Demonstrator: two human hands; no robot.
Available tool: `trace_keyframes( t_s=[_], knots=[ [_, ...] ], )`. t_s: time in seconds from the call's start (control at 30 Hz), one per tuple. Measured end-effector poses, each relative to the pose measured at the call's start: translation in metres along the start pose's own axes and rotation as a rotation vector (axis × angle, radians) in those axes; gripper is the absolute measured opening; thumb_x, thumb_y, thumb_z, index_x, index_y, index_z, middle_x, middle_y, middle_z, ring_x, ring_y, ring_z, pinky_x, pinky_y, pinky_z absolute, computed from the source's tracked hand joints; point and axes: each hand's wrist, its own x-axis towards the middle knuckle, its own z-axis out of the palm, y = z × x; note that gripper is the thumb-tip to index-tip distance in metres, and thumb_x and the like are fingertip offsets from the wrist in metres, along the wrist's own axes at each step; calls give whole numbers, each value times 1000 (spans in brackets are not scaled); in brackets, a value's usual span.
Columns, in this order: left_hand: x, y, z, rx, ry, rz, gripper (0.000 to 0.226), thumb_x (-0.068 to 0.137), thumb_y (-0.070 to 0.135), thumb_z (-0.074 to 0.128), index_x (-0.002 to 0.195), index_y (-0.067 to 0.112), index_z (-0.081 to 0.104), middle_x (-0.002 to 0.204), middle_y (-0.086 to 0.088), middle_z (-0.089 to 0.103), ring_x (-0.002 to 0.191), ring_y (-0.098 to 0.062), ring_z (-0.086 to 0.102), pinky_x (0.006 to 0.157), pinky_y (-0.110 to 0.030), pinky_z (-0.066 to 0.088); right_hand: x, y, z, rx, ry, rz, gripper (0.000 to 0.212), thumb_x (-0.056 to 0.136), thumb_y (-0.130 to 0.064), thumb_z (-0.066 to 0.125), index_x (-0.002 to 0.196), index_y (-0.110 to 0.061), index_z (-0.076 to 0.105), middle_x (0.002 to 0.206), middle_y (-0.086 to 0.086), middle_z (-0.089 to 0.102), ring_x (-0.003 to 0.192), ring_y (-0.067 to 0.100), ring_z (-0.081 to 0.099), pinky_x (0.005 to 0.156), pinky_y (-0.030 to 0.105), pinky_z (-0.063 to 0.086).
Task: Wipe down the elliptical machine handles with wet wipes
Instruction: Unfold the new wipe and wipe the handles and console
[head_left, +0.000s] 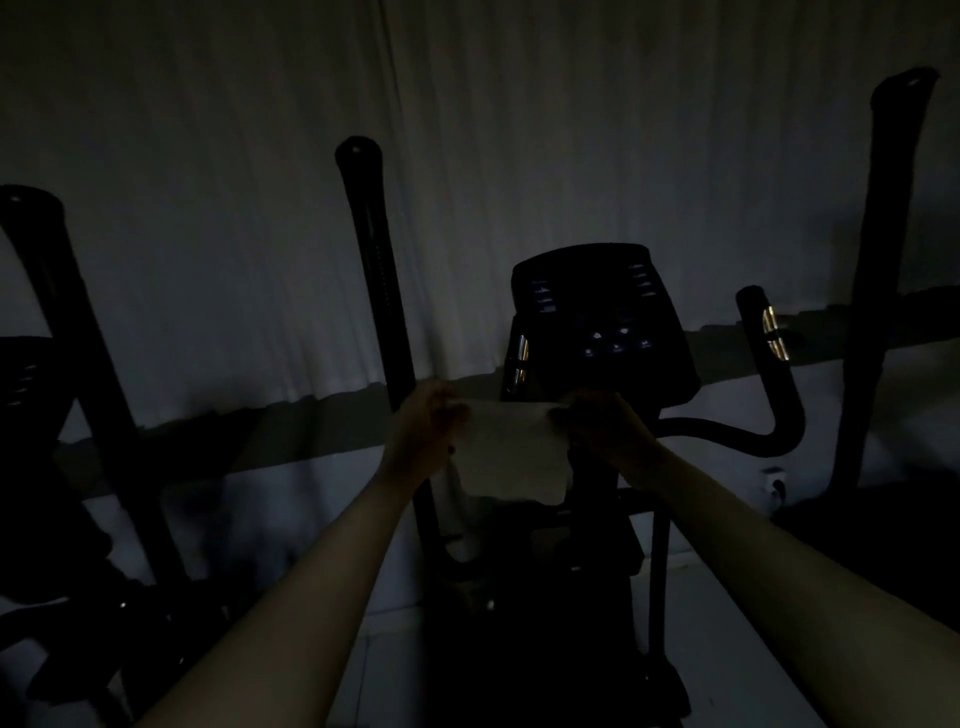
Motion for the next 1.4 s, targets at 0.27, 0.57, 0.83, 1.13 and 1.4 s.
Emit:
trace_keyframes(
  t_s=[0.27,0.57,0.83,1.13,1.4],
  knots=[
    [19,-8,1,85,121,94,9,94,-2,54,91,6,54,82,-6,55,64,-8,57,66,-34,55,28,0,11,128,55,11,25,90,2,61,68,-10,58,69,6,53,63,17,52,57,27,43],
    [65,-10,25,330,66,126,42,82,47,70,107,14,69,107,0,62,95,-12,59,73,-12,40,55,-16,2,-105,168,-52,19,91,-11,65,72,-13,62,63,3,59,53,10,58,50,23,48],
    [80,9,47,417,60,288,16,85,16,73,88,0,73,89,-14,68,101,-26,56,89,-22,31,81,-14,-20,113,153,9,8,96,-9,58,92,-2,60,70,9,61,60,17,64,44,22,47],
    [102,6,67,337,52,211,37,90,37,65,105,4,69,112,-12,64,132,-33,39,111,-21,24,97,1,-23,275,137,27,15,97,-7,57,82,-1,58,81,16,60,73,25,66,56,25,59],
    [89,3,89,325,-54,129,74,87,60,41,134,4,51,123,-11,61,112,-27,58,86,-24,38,79,5,-14,313,62,90,12,97,-3,53,86,-6,57,80,11,57,70,24,60,63,34,54]
  ],
)
